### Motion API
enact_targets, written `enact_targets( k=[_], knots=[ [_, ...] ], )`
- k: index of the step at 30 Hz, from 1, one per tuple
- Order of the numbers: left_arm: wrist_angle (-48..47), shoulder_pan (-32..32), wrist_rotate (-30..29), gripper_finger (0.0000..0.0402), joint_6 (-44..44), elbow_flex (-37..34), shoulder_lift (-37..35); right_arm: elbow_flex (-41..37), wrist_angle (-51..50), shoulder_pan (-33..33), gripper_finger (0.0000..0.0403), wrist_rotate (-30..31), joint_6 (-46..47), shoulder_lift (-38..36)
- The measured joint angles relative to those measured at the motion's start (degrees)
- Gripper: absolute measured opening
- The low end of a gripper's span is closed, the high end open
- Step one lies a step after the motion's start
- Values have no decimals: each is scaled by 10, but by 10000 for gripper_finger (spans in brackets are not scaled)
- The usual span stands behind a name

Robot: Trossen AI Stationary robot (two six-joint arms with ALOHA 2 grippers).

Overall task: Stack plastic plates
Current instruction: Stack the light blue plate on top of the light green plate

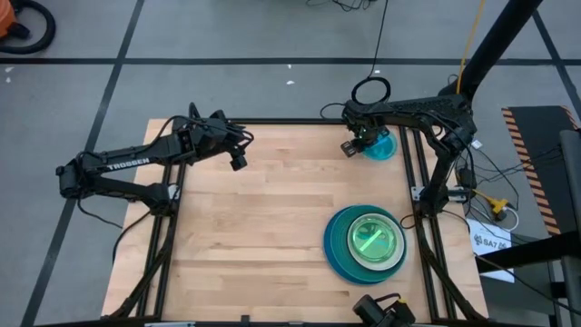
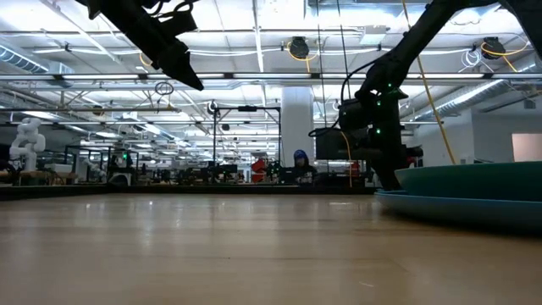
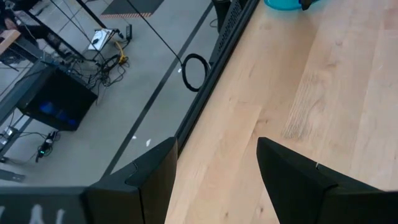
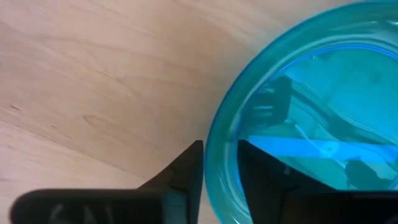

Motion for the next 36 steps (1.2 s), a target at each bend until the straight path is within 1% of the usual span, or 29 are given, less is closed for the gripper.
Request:
enact_targets(
  k=[7, 10, 12, 15, 19, 21, 26, 31, 36],
  knots=[
    [-1, 0, 0, 228, 10, 0, 0, 0, 0, 1, 32, -2, 7, 0],
    [-32, 0, 0, 228, 10, 0, 0, 0, 0, 1, 7, -2, 7, 0],
    [-47, 0, 0, 228, 9, 0, 0, 0, -2, 1, 4, -2, 7, 0],
    [-45, 0, 7, 228, 2, 0, -2, 0, -11, 1, 7, -2, 8, 0],
    [-42, 0, 65, 228, -6, -1, -20, 0, -27, 4, 2, -1, 5, 0],
    [-28, 0, 83, 228, -7, -18, -40, 0, -35, 9, 2, 0, -1, -3],
    [1, 0, 85, 227, -15, -67, -125, 0, -51, 32, 1, 0, -6, -24],
    [5, 0, 85, 227, -17, -70, -197, 0, -59, 66, 1, 0, -5, -60],
    [-33, 0, 84, 227, -24, -70, -248, 0, -61, 118, 1, -1, 14, -97]
  ],
)
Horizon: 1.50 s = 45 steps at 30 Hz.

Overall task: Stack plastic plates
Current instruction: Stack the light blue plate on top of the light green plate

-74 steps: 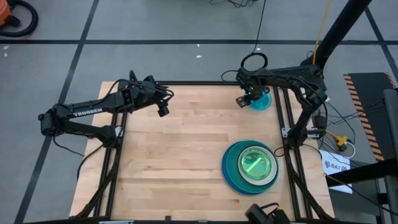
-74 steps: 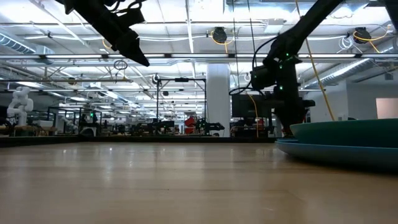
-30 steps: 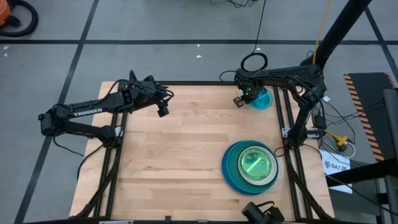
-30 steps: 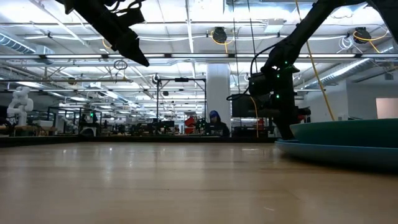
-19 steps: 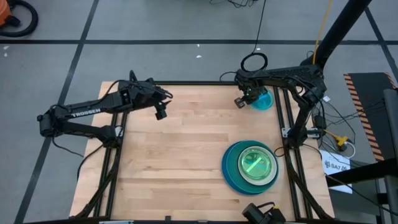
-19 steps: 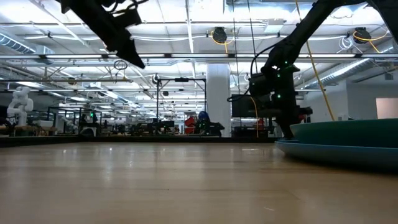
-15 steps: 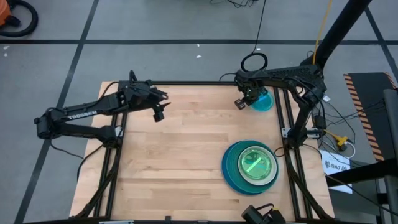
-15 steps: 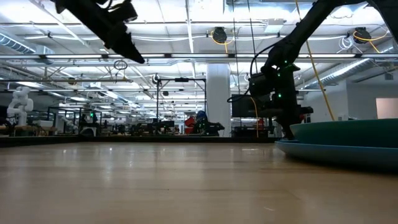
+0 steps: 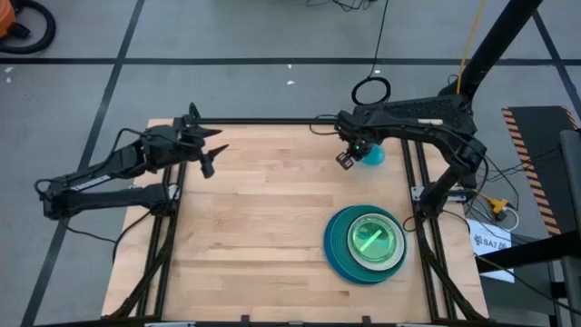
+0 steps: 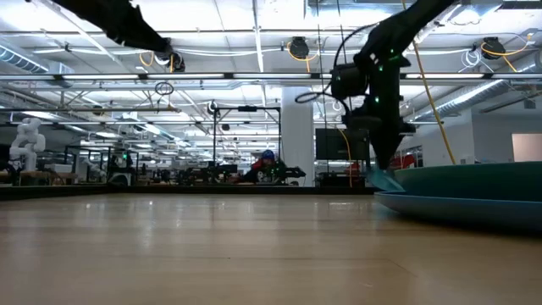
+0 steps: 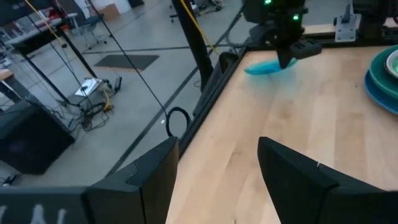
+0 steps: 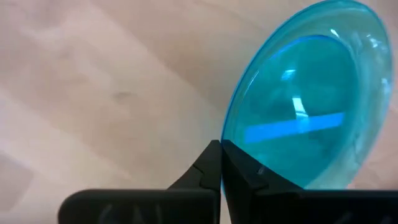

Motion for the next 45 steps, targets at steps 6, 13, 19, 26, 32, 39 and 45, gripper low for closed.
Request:
enact_targets(
  k=[6, 13, 19, 26, 32, 39, 45],
  knots=[
    [-16, 0, 0, 227, -14, 0, -32, 0, 0, 68, 0, -1, 38, -39],
    [-18, 0, 0, 227, -14, 0, -33, 28, -22, 144, 0, 0, 63, -53],
    [-18, 0, -1, 227, -14, 0, -33, 83, -35, 209, 0, 0, 64, -53],
    [-18, 0, -1, 227, -14, 0, -33, 136, -53, 281, 0, -46, 70, -54],
    [-19, 0, -1, 227, -14, 0, -33, 141, -61, 352, 0, -104, 117, -54],
    [-19, 0, -1, 227, -17, 0, -33, 141, -68, 445, 0, -105, 180, -54],
    [-19, 0, -1, 227, -23, 0, -33, 141, -96, 517, 0, -125, 258, -54]
  ],
)
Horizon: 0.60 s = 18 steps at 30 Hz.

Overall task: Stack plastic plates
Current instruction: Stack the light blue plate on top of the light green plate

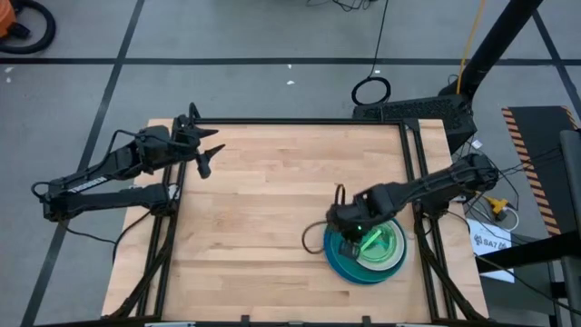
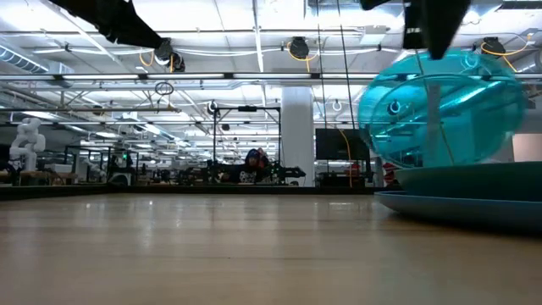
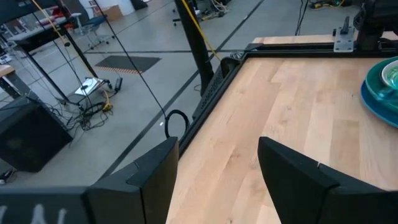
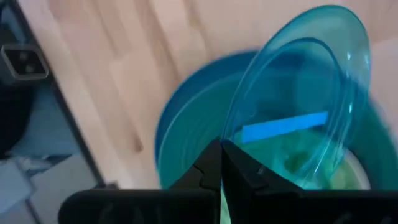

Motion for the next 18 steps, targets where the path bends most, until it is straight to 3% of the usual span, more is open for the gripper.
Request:
enact_targets(
  k=[8, 12, 18],
  knots=[
    [-10, 0, 2, 228, -6, 0, 0, -2, -56, 79, 0, -8, 105, 0],
    [-38, 0, 10, 228, -29, -1, 0, -10, -71, 108, 1, 22, 133, 0],
    [-36, -42, 76, 227, -109, -10, 0, -22, -70, 126, 36, 67, 143, 2]
  ],
)
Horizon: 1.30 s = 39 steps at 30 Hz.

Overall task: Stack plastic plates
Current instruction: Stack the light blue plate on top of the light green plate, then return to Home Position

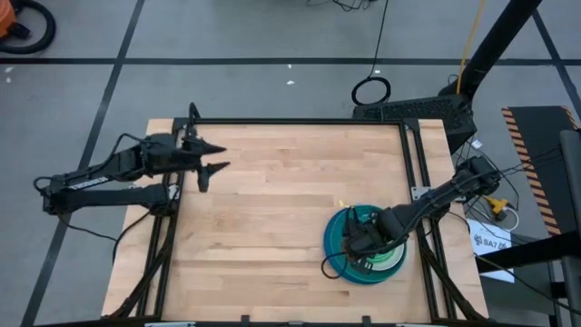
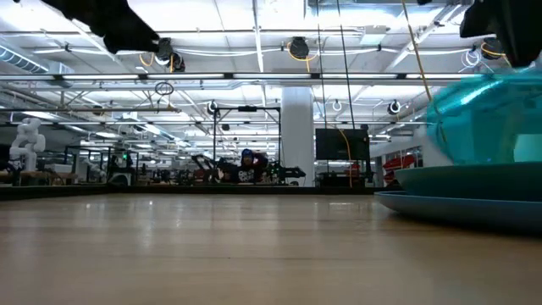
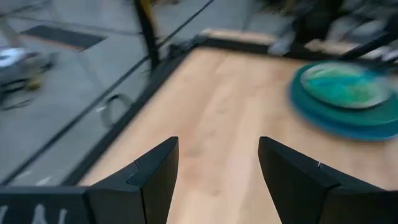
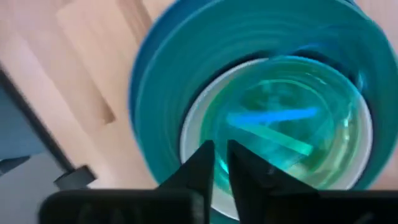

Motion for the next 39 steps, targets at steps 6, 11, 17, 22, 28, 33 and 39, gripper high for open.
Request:
enact_targets(
  k=[6, 11, 17, 22, 28, 33, 39],
  knots=[
    [125, -96, 2, 227, -74, -72, 1, -29, -1, 1, 104, -12, 5, 0],
    [192, -189, -64, 227, -136, -114, 0, -33, 4, 6, 144, 23, -33, 1],
    [225, -320, -196, 227, -204, -145, 1, -34, 44, 30, 151, 147, -103, 1],
    [232, -428, -299, 227, -218, -146, 15, -34, 136, 51, 143, 276, -196, 1],
    [286, -485, -335, 227, -144, -147, 51, -36, 336, 30, 133, 329, -428, 1],
    [280, -456, -340, 227, -57, -147, 61, -92, 510, -43, 125, 252, -600, -9],
    [220, -400, -309, 227, -22, -146, 31, -250, 720, -162, 115, 114, -659, -64]
  ],
)
